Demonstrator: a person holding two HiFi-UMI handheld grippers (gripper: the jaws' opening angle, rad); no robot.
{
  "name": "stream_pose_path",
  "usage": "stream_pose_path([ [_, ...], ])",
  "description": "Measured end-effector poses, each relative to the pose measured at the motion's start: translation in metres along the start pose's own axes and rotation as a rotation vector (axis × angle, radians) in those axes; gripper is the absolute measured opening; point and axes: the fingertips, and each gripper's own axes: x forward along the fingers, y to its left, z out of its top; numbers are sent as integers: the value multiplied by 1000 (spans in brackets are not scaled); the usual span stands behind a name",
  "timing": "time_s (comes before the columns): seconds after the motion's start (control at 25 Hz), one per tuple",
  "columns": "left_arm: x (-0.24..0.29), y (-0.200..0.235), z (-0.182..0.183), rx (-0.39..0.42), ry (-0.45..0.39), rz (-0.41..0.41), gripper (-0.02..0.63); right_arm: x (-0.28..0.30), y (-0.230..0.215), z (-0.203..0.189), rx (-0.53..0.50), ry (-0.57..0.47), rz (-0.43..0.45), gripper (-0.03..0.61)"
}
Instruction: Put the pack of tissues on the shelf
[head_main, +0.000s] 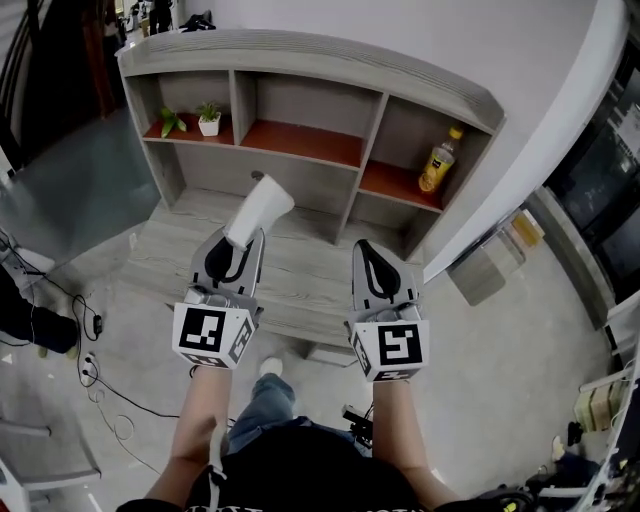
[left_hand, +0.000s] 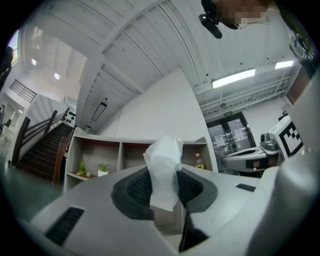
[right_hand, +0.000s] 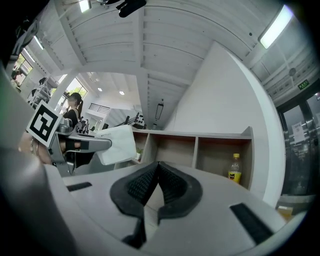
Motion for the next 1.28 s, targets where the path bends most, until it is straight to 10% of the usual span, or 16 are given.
stream_pose_path([
  [0.84, 187, 78, -55, -193, 19, -145, 109, 162, -71, -28, -11, 55, -147, 15],
  [1.28, 234, 98, -84, -512, 64, -190, 109, 207, -77, -45, -27, 109, -174, 15],
])
